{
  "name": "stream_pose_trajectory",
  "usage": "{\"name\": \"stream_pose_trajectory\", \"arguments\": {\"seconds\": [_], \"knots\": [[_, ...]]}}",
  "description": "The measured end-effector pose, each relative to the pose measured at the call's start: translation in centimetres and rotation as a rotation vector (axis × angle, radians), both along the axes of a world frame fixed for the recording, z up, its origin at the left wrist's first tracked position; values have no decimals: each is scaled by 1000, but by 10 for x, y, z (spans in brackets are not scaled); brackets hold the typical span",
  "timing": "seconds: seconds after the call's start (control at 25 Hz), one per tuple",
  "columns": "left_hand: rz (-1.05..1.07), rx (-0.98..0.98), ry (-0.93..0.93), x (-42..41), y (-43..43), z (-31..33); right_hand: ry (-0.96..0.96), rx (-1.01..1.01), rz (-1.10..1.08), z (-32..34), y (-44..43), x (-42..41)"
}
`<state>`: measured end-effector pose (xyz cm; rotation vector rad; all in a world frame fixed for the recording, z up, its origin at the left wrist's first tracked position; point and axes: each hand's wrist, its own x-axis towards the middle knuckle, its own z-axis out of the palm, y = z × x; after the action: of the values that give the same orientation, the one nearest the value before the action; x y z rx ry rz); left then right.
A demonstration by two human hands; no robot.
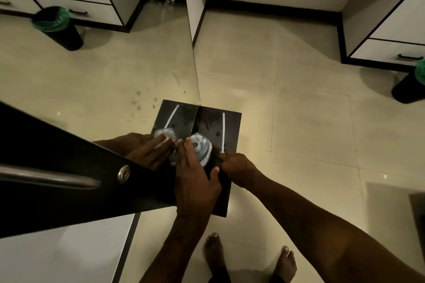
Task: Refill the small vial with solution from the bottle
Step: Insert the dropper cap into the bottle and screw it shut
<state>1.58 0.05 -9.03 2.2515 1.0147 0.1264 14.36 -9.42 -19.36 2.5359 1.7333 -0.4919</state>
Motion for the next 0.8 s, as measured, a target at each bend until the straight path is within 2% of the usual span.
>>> {"name": "stream_pose_trajectory", "arguments": {"seconds": [0.16, 0.32, 0.64, 0.8], "knots": [[42, 102, 148, 14, 0, -6, 20, 36, -2, -7, 0, 0], [123, 96, 79, 19, 4, -16, 29, 40, 11, -7, 0, 3], [133, 196, 110, 24, 3, -26, 34, 16, 25, 17, -1, 4], [186, 63, -29, 26, 0, -27, 23, 30, 2, 25, -5, 4]]}}
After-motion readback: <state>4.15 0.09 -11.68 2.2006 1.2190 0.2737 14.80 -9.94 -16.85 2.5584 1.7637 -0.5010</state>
